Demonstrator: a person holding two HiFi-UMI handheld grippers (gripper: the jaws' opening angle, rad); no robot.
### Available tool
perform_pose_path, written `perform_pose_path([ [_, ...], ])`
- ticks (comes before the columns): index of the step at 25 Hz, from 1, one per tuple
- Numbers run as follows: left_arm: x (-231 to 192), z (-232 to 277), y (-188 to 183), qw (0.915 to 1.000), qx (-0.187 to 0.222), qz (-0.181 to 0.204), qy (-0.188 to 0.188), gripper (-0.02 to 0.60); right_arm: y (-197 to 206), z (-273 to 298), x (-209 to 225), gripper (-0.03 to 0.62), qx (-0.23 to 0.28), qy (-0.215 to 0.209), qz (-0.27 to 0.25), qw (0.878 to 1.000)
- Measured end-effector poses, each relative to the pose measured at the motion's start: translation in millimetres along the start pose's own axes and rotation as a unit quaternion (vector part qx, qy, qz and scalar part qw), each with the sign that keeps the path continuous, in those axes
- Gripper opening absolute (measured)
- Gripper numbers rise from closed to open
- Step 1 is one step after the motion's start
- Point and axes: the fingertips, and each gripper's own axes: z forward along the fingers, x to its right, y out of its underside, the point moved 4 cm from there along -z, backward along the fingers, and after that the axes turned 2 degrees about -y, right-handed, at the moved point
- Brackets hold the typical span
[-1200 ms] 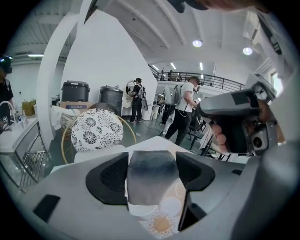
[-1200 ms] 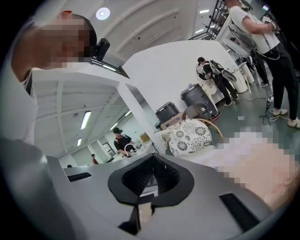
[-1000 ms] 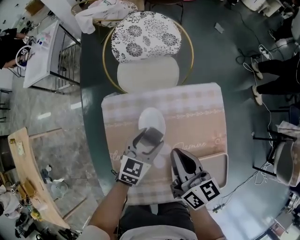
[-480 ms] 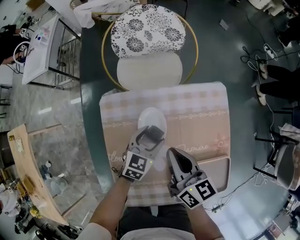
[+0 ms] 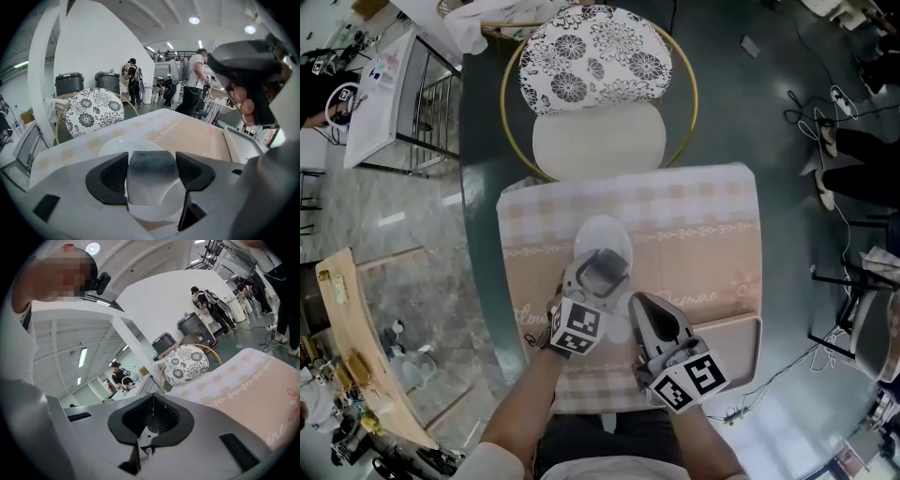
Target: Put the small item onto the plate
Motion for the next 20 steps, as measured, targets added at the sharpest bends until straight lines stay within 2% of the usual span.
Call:
perform_pose_path([
  [7,2.0,6.7,3.3,0.9995,-0.013,0.027,-0.012,0.308,-3.9,-2.5,0.3,0.015,0.000,-0.002,0.001,1.000],
  [15,-5.4,-0.1,-0.2,0.9994,-0.007,0.024,-0.024,0.308,-14.1,-6.4,-8.7,0.015,0.004,-0.011,-0.003,1.000],
  [20,-7.9,-25.3,-15.5,0.9993,0.008,0.014,-0.035,0.305,-21.0,-8.6,-22.4,0.015,0.003,-0.022,-0.014,1.000],
])
